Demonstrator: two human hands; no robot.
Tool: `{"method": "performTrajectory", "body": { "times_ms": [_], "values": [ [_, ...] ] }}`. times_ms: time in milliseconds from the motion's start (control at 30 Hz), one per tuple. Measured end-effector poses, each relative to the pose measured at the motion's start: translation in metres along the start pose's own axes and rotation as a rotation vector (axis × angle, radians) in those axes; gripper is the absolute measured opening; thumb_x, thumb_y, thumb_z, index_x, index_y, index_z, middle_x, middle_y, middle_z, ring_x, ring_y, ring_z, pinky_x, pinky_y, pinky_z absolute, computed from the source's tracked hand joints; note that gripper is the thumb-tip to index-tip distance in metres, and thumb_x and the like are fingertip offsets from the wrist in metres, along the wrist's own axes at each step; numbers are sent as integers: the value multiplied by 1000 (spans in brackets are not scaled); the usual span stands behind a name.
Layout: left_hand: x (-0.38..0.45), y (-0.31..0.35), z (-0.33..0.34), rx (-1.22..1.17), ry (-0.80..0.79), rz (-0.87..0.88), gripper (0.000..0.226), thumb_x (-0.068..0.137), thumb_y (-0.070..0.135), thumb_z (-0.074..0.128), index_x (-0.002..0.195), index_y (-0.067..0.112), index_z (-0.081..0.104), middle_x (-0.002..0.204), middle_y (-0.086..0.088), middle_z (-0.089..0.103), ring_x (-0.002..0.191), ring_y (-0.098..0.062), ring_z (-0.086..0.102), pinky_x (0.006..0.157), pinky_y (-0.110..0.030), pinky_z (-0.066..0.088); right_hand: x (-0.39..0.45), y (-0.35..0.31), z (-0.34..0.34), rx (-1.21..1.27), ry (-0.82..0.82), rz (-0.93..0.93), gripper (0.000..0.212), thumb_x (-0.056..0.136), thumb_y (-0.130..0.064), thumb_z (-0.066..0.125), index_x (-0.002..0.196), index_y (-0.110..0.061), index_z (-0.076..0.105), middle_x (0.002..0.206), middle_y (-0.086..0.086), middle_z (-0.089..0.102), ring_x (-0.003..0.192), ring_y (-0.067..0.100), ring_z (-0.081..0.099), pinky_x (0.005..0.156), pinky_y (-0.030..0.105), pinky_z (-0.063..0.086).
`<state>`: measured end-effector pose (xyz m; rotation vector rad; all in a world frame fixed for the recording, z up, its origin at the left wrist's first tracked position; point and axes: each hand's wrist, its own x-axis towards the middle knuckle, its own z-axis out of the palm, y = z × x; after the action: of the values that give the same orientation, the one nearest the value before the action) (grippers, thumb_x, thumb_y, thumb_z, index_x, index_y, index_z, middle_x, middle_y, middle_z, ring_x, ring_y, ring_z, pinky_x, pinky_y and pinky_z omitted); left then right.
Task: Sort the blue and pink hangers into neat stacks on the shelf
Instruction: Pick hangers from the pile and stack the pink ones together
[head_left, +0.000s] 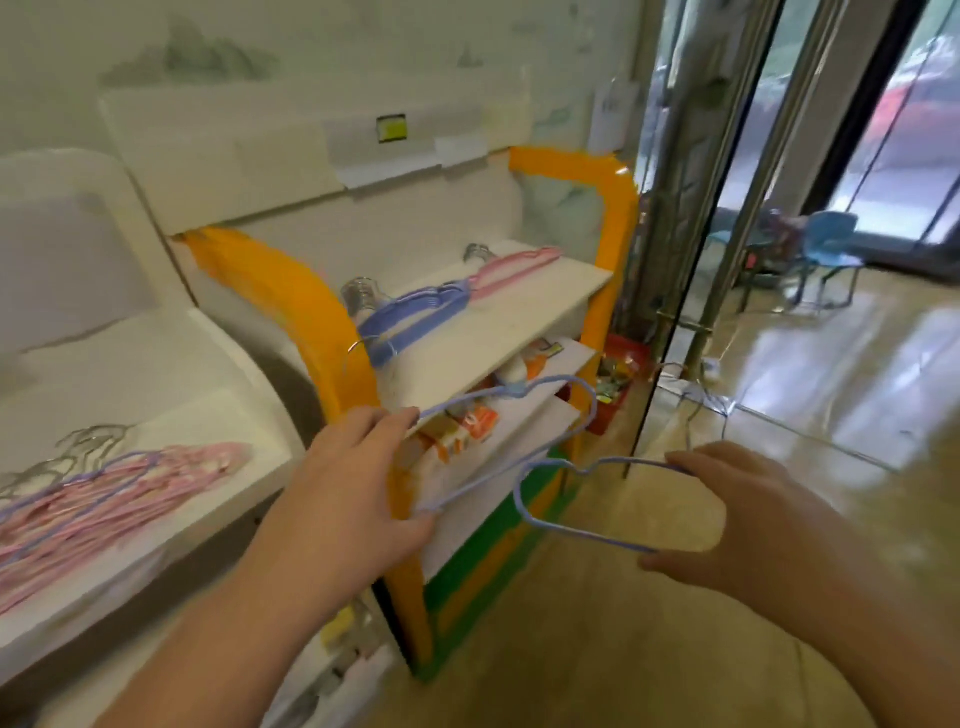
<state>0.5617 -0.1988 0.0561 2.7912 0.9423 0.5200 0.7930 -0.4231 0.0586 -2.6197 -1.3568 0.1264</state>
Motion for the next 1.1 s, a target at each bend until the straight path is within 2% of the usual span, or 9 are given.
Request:
{"method": "performTrajectory", "body": {
  "times_ms": [133, 200, 367, 467, 600, 767, 833, 933, 1100],
  "values": [
    [54, 58, 33, -11, -23, -40, 91, 68, 56, 73, 146, 28, 35, 126, 12, 42, 117, -10, 42, 95, -26, 40, 33, 75, -16, -15, -6, 0, 103, 47, -90, 58, 139, -46, 39, 131, -27, 40, 121, 1, 42, 95, 22, 43],
    [74, 75, 47, 4, -28, -70, 91, 68, 58, 71, 146, 28, 35, 124, 11, 43, 113, -11, 43, 91, -27, 43, 53, 101, -23, -19, -11, -15, 102, 47, -89, 59, 138, -45, 42, 130, -26, 42, 118, 2, 45, 94, 22, 44],
    [110, 89, 69, 53, -19, -171, 91, 68, 65, 65, 146, 29, 33, 127, 9, 43, 117, -17, 45, 99, -35, 44, 116, 132, -30, 15, -31, -76, 104, 48, -88, 61, 139, -43, 41, 134, -22, 45, 118, 5, 47, 96, 28, 47],
    [129, 83, 76, 38, 21, -216, 90, 75, 62, 65, 149, 32, 25, 137, 10, 38, 125, -13, 38, 104, -33, 39, 160, 127, -26, 36, -40, -147, 106, 49, -88, 60, 142, -39, 41, 137, -20, 45, 119, 6, 47, 97, 29, 47],
    [165, 61, 86, -11, 36, -269, 89, 78, 62, 61, 151, 36, 17, 144, 13, 30, 131, -9, 30, 107, -29, 33, 223, 111, -22, 32, -41, -217, 101, 54, -82, 63, 142, -39, 39, 137, -16, 43, 118, 8, 45, 91, 25, 45],
    [229, 11, 99, -34, 72, -342, 84, 78, 60, 65, 148, 34, 26, 145, 11, 33, 133, -12, 29, 107, -32, 32, 320, 89, -21, -16, -63, -257, 114, 47, -98, 38, 143, -39, 38, 141, -15, 41, 123, 9, 45, 98, 33, 49],
    [255, -10, 104, -8, 89, -377, 84, 78, 59, 66, 148, 30, 30, 145, 8, 36, 133, -15, 33, 106, -33, 34, 355, 78, -21, -24, -31, -296, 113, 49, -99, 43, 143, -37, 39, 141, -15, 42, 123, 9, 46, 99, 34, 48],
    [291, -45, 108, 67, 84, -402, 81, 76, 59, 67, 143, 24, 39, 141, 1, 44, 127, -24, 43, 101, -39, 41, 396, 58, -22, 2, -28, -330, 109, 54, -87, 59, 146, -32, 36, 143, -13, 39, 127, 11, 40, 102, 31, 42],
    [325, -84, 119, 178, -16, -465, 72, 74, 45, 72, 136, 21, 46, 130, -4, 50, 116, -30, 48, 91, -42, 46, 463, 28, -5, 1, -76, -410, 110, 54, -84, 62, 144, -25, 39, 138, -6, 44, 122, 14, 43, 96, 29, 43]
  ]
}}
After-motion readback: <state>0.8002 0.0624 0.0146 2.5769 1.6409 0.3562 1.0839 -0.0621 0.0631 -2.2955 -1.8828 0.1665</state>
